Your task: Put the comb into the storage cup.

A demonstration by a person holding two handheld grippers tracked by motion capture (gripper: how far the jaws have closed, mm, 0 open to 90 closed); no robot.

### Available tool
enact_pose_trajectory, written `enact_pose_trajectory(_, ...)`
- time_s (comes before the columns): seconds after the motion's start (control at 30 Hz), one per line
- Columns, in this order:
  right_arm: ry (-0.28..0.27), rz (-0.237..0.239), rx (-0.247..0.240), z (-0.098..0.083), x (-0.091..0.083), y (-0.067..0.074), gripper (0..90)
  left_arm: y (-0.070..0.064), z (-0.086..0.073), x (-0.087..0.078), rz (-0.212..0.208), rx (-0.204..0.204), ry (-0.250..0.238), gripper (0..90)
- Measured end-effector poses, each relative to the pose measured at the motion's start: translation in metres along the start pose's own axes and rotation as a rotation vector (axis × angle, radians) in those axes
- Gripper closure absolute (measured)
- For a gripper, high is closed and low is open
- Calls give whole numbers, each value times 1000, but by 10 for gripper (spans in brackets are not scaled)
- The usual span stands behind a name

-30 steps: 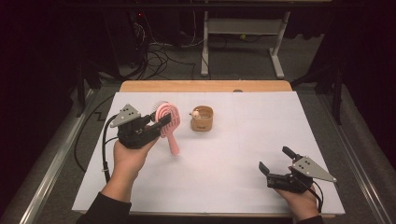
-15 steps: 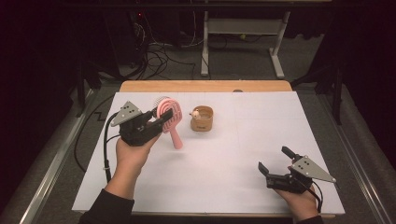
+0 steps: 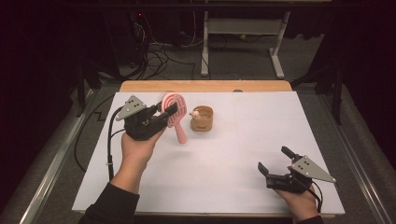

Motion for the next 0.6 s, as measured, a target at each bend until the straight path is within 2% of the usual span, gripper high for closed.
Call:
enact_pose_trajectory(0.23, -2, -2, 4, 0, -1, 0, 3, -3, 10, 4, 0, 10, 0, 630)
enact_pose_trajectory(0.37, -4, -1, 2, 0, 0, 0, 3, -7, 19, 5, 2, 31, -13, 630)
enact_pose_trajectory(0.6, -12, -3, -12, 1, -1, 1, 3, -12, 32, 13, -7, 37, -29, 630)
Point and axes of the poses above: each handheld gripper's, and its own axes: x roughly forward along the jaws, z roughly out of its top, y roughly to its left, the point moved 2 cm from there along x, roughly forward along the jaws, and after that the axes turned 3 degrees about y, right-handed, at the moved point
